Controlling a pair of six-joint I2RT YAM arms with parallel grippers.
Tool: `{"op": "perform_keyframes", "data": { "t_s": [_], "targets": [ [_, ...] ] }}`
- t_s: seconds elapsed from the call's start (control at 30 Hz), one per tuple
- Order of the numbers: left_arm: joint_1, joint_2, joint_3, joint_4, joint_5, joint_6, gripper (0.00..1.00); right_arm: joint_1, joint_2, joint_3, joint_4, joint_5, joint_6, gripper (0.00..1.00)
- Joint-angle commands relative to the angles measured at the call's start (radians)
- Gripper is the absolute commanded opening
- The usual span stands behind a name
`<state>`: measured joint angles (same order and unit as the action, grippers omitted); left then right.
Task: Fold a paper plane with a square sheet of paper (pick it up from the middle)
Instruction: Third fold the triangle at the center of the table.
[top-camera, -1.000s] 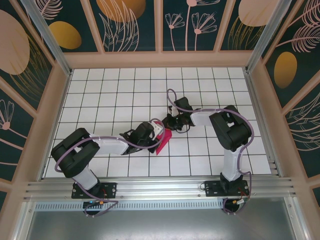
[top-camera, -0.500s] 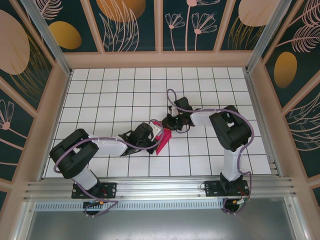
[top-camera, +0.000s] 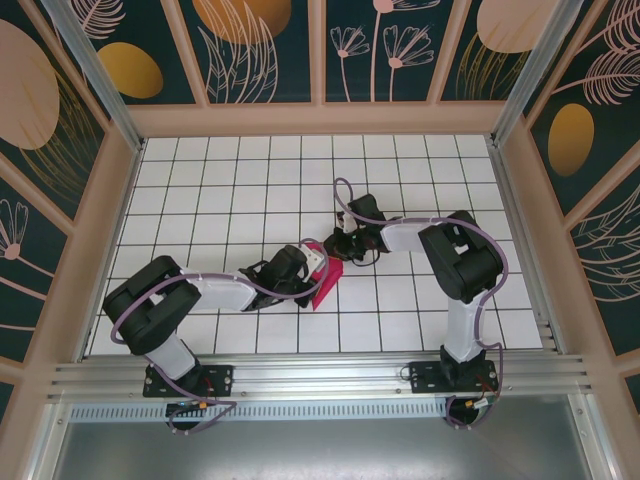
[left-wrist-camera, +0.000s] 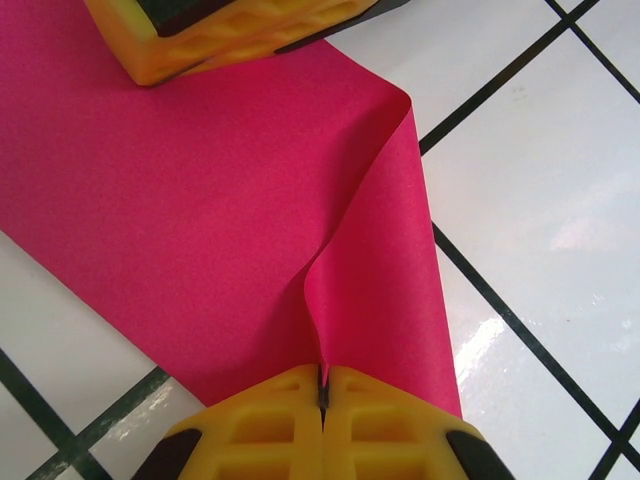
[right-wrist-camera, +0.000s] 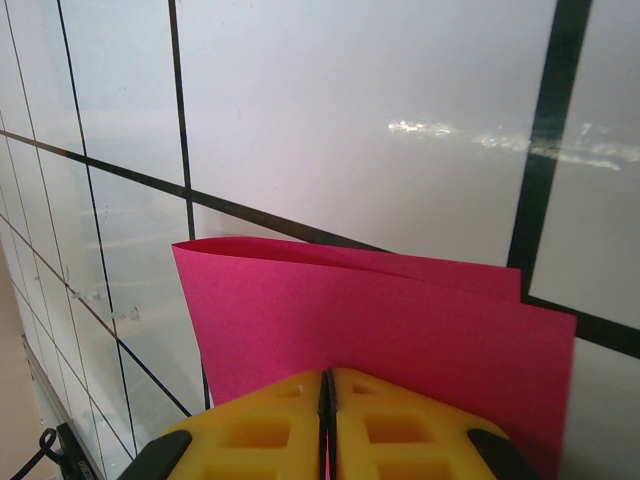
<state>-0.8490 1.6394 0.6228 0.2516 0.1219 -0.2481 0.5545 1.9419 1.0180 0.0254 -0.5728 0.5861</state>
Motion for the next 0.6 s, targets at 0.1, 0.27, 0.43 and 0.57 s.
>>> {"op": "perform_keyframes", "data": {
  "t_s": [0.1, 0.27, 0.43, 0.57],
  "targets": [
    [0.006, 0.007, -0.002, 0.015, -0.041, 0.015, 0.0, 0.02, 0.013, -0.026, -0.026, 0.023, 0.012, 0.13],
    [0.006, 0.023, 0.013, 0.011, -0.027, 0.029, 0.0, 0.02, 0.015, -0.028, -0.024, 0.023, 0.018, 0.13],
    [0.005, 0.019, -0.002, 0.039, -0.021, 0.017, 0.0, 0.021, 0.016, -0.028, -0.026, 0.024, 0.016, 0.13],
    [0.006, 0.033, 0.014, 0.021, -0.011, 0.011, 0.0, 0.022, 0.004, -0.035, -0.025, 0.035, 0.013, 0.13]
  ]
}}
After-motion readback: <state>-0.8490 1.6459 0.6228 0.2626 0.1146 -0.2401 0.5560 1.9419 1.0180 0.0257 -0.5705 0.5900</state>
